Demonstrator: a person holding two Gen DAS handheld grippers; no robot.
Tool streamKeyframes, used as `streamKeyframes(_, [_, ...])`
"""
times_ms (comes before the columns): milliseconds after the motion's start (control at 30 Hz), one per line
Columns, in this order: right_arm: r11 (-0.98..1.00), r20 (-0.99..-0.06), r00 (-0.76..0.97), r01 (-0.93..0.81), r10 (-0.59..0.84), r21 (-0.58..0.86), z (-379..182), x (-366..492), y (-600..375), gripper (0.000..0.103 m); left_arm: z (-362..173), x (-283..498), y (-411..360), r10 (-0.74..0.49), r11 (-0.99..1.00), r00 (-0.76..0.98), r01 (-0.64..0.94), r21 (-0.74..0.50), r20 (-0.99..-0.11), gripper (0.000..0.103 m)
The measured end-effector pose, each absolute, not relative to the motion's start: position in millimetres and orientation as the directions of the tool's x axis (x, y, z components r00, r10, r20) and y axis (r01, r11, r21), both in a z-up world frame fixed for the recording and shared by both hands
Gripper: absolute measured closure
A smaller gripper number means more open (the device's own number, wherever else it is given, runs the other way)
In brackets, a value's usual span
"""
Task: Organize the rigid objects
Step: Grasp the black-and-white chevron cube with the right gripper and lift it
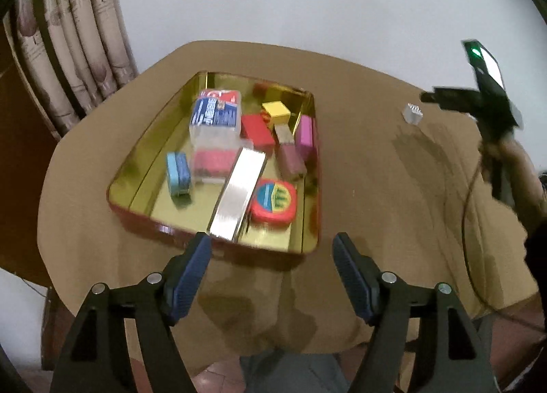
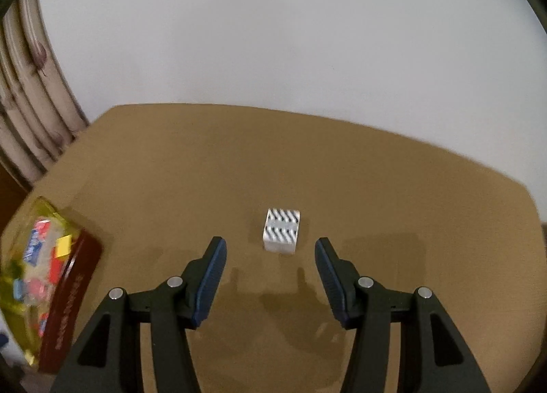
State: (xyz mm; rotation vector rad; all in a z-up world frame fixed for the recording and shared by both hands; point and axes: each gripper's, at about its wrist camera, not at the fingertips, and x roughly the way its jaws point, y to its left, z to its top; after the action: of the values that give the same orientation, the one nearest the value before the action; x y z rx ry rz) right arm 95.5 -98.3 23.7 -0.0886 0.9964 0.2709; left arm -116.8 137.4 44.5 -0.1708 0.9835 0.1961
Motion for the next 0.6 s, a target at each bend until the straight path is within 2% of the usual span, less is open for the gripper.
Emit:
streamKeyframes(100, [0.971, -0.863, 0.494, -0.240, 0.111, -0.013, 10.4, 114.7, -87.5, 0.048, 41.4, -120.6, 136.1, 0.102, 0.971, 0.533, -0.236, -0.031, -0.840, 0.034])
streamKeyframes(533, [0.981, -0.911, 0.394, -0.191, 0.119, 0.046, -27.9, 159.8, -87.9, 0.048, 24.8, -123.9, 157.4, 0.098, 0.951, 0.495, -0.301, -0.065, -0.863, 0.034])
streamKeyframes(567, [0.979, -0.916, 0.382, -0.196, 0.123, 0.050, -31.0, 161.8, -86.8, 0.068, 23.5, -124.5, 158.7, 0.100, 0.948, 0.487, -0.310, -0.064, -0.868, 0.034])
streamKeyframes(600, [0.979, -0.922, 0.370, -0.201, 0.115, 0.042, -32.8, 165.3, -89.5, 0.073, 22.9, -125.7, 160.3, 0.099, 0.945, 0.483, -0.318, -0.069, -0.870, 0.034])
